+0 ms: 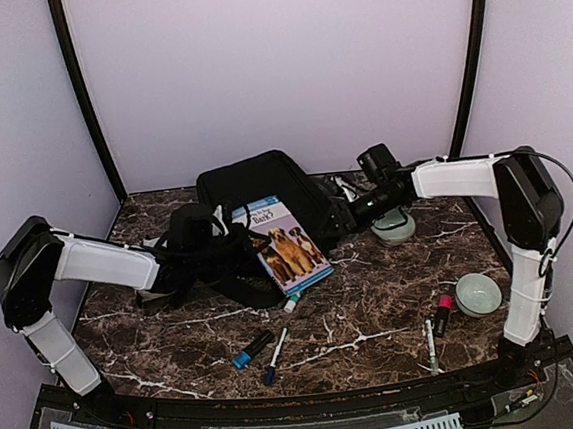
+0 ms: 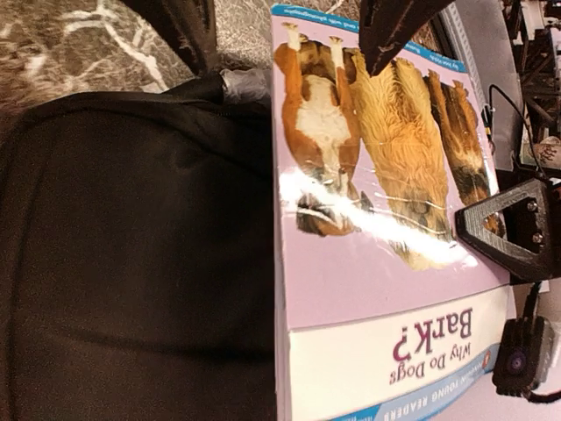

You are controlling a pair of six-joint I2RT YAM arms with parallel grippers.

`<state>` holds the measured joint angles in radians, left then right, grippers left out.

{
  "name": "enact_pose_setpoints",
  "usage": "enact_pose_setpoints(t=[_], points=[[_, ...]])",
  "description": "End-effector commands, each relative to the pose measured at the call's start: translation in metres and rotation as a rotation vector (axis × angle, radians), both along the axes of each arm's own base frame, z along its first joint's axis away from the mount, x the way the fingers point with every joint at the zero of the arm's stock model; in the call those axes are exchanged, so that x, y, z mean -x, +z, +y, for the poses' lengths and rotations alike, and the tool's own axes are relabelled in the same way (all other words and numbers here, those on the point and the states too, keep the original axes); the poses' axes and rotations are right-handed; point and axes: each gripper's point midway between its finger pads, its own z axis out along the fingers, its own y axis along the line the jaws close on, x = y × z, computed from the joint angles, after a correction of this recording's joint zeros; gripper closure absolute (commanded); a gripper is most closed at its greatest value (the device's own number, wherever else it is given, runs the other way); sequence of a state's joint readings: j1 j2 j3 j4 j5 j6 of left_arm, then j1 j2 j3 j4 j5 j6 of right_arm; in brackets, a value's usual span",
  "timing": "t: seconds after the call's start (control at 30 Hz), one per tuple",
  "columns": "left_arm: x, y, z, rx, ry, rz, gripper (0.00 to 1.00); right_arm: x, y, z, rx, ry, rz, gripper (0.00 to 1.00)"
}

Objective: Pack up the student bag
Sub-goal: Pick up the book from the largest pocket of the bag, then pass from the left arm to the right

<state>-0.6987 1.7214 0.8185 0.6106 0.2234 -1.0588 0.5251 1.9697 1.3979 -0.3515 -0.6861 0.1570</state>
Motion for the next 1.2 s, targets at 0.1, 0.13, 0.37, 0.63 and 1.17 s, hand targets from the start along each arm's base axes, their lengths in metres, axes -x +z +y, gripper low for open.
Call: enact_pose_setpoints(t=[0.1, 0.13, 0.37, 0.63, 1.17], points=[[0.022, 0.116, -0.003, -0.143, -0.23, -0.406, 1.0, -0.017, 0.145, -0.039, -0.166, -0.076, -0.327, 0.01], [0.027, 0.123, -0.004, -0.147, -0.261, -0.437, 1.0, -0.012, 0.158, -0.041, -0.194, -0.063, -0.361, 0.0], [0.053, 0.172, -0.015, -0.078, -0.423, -0.603, 1.0, 0.042, 0.192, -0.027, -0.412, 0.237, -0.341, 0.0], [0.072, 0.197, -0.033, 0.041, -0.572, -0.678, 1.0, 0.06, 0.174, -0.006, -0.44, 0.319, -0.291, 0.07], [0.043, 0.2, -0.019, 0.047, -0.482, -0.703, 1.0, 0.1, 0.181, 0.011, -0.558, 0.381, -0.126, 0.59]])
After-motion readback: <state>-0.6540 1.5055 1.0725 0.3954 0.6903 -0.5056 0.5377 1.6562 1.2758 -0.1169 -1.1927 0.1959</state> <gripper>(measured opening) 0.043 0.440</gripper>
